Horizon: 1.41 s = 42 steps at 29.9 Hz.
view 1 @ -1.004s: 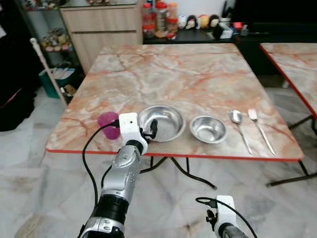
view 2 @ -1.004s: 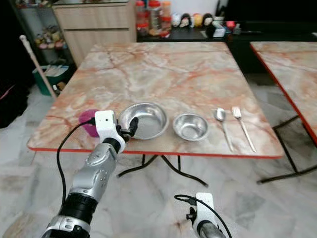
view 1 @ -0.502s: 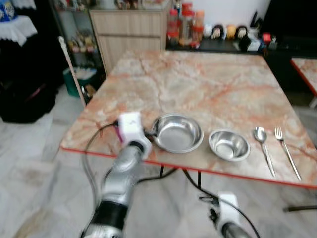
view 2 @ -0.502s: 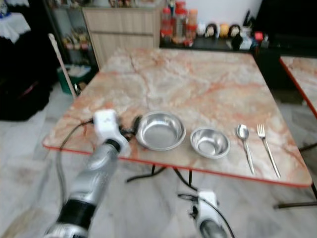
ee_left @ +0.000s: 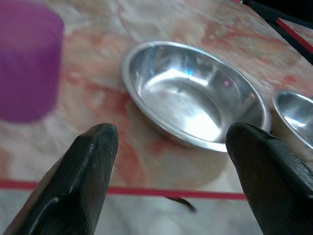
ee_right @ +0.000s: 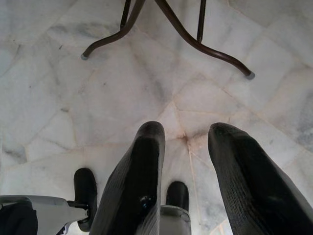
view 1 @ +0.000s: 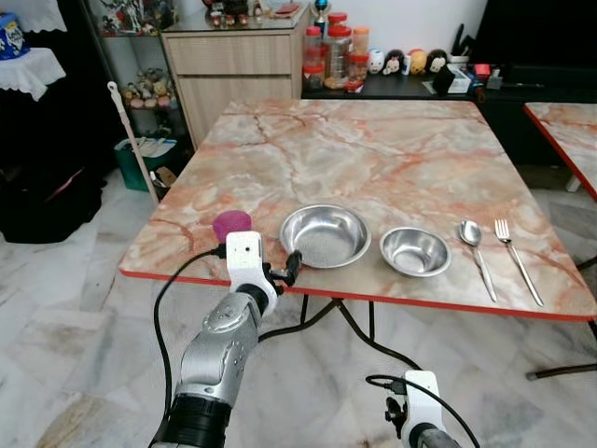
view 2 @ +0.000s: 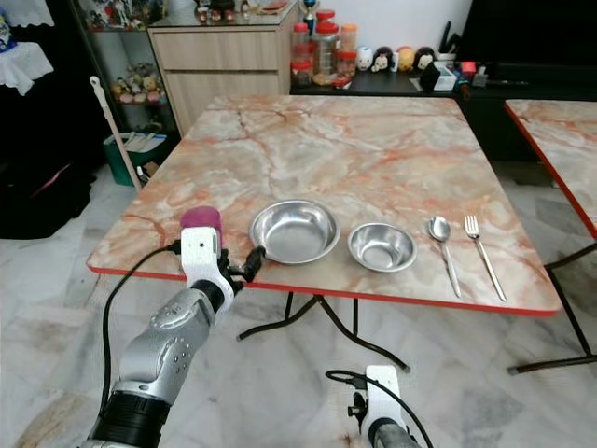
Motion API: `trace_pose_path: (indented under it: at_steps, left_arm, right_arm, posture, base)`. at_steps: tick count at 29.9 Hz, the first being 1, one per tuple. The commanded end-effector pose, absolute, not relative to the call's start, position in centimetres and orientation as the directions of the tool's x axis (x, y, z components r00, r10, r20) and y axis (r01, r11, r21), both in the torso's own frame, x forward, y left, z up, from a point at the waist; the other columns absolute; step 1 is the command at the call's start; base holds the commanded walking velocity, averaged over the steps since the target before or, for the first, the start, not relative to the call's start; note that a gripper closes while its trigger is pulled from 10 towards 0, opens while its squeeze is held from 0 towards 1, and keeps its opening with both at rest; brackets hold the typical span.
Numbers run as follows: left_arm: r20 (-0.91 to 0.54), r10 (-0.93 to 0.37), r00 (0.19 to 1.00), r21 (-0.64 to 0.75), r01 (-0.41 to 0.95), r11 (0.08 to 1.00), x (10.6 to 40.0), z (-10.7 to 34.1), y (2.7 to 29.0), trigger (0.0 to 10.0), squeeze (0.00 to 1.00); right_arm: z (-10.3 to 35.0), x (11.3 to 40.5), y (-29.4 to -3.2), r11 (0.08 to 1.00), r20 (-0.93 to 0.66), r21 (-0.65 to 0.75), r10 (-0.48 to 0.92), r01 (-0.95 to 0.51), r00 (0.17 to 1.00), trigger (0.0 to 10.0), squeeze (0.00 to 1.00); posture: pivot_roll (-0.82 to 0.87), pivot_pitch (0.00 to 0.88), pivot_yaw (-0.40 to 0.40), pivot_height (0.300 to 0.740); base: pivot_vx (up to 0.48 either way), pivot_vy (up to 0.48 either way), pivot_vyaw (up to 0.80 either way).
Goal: Setting the table
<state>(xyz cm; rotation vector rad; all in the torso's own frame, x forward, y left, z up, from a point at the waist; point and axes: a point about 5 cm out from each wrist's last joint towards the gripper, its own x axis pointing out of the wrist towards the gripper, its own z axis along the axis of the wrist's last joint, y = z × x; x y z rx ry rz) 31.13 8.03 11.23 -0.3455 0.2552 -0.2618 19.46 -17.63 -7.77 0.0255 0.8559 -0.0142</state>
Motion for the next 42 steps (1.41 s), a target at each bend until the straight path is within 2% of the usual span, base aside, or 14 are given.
trace_pose_path:
  at_steps: [1,8,15,17,23,26,42]
  left_arm:
    - [-0.255,-0.313,0.915,-0.451,0.174,0.876,31.1,10.6,6.9,10.0,0.0]
    - [-0.273,-0.297,0.915,-0.45,0.151,0.88,32.1,11.0,6.1,10.0,0.0]
    - [-0.281,-0.196,0.94,-0.45,0.052,0.891,33.0,11.4,6.8,10.0,0.0]
    - [-0.277,-0.154,0.948,-0.475,0.004,0.88,33.1,11.6,7.4,10.0,0.0]
    - [-0.277,-0.134,0.951,-0.49,-0.02,0.871,33.3,11.8,7.7,10.0,0.0]
    - [-0.31,-0.126,0.942,-0.571,-0.079,0.817,33.5,11.4,7.9,10.0,0.0]
    - [-0.27,-0.155,0.95,-0.615,-0.046,0.787,34.8,12.3,6.6,10.0,0.0]
  right_arm:
    - [-7.7,19.6,-17.2,1.0,-0.755,0.023,0.009,0.012,0.656,10.0,0.0]
    - [-7.8,19.5,-17.1,1.0,-0.758,0.027,0.01,0.016,0.653,10.0,0.0]
    - [-7.9,19.3,-17.0,0.999,-0.761,0.036,0.023,0.006,0.648,10.0,0.0]
    - [-7.9,19.3,-17.0,0.999,-0.761,0.038,0.025,0.006,0.649,10.0,0.0]
    - [-7.9,19.3,-17.0,0.999,-0.761,0.038,0.025,0.006,0.649,10.0,0.0]
    - [-8.0,19.3,-16.8,0.999,-0.766,0.049,0.041,-0.006,0.641,10.0,0.0]
    - [-7.8,19.5,-16.9,0.998,-0.765,0.057,0.042,0.002,0.643,10.0,0.0]
  posture:
    - [-0.11,0.0,0.047,0.74]
    - [-0.13,0.0,0.054,0.74]
    - [-0.14,0.0,0.064,0.74]
    - [-0.14,0.0,0.064,0.74]
    - [-0.14,0.0,0.063,0.74]
    - [-0.13,0.0,0.053,0.74]
    - [-0.14,0.0,0.047,0.74]
  base:
    - [0.0,0.0,0.0]
    - [0.0,0.0,0.0]
    - [0.0,0.0,0.0]
    - [0.0,0.0,0.0]
    - [0.0,0.0,0.0]
    - [0.0,0.0,0.0]
    - [0.0,0.0,0.0]
